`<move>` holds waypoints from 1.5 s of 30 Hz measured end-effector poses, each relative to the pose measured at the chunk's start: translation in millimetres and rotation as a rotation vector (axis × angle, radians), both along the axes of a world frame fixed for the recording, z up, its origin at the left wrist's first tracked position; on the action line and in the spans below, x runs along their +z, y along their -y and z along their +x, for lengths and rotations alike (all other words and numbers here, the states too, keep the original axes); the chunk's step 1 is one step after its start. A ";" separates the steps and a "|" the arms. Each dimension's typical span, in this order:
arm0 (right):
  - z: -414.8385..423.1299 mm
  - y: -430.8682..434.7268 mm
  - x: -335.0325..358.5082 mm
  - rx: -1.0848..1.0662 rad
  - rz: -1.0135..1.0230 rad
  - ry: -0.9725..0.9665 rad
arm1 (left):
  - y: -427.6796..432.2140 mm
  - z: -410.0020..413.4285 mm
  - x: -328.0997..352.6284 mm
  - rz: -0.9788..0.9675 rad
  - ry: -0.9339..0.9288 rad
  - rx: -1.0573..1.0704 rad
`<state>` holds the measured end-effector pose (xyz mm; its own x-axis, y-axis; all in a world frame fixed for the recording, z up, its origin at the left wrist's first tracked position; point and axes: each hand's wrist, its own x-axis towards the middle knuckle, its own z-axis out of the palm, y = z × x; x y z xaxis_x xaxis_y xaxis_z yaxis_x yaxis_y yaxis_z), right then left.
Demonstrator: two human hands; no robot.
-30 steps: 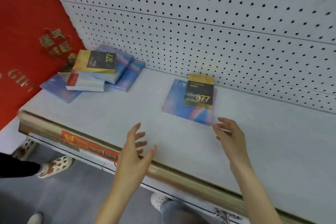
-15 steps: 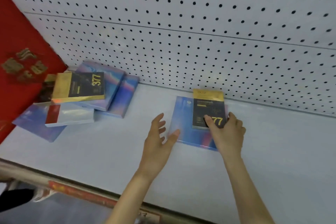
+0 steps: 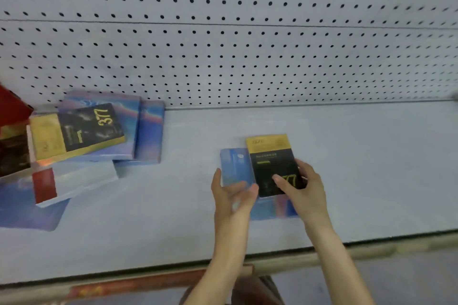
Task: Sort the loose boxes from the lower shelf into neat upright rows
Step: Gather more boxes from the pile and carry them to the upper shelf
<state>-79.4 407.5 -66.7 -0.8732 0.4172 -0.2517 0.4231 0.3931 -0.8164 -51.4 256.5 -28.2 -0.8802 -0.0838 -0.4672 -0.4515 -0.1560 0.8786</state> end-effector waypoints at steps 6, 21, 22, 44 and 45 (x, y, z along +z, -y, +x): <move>42.6 25.4 3.3 -0.089 -0.031 0.014 | 36.7 8.6 -11.1 -0.020 0.001 0.141; 88.2 1.6 41.3 -0.322 -0.456 -0.044 | 1.8 13.7 -6.3 -0.484 -0.134 -0.161; 95.6 -6.8 48.2 -0.322 -0.420 -0.092 | -8.4 19.1 -1.8 -0.467 -0.158 -0.177; 324.3 -363.6 68.2 -0.363 -0.981 -0.357 | -381.7 168.9 13.5 0.151 -0.212 -0.131; 322.9 -370.3 64.0 -0.393 -1.082 -0.433 | -395.4 170.4 17.4 0.153 -0.212 -0.124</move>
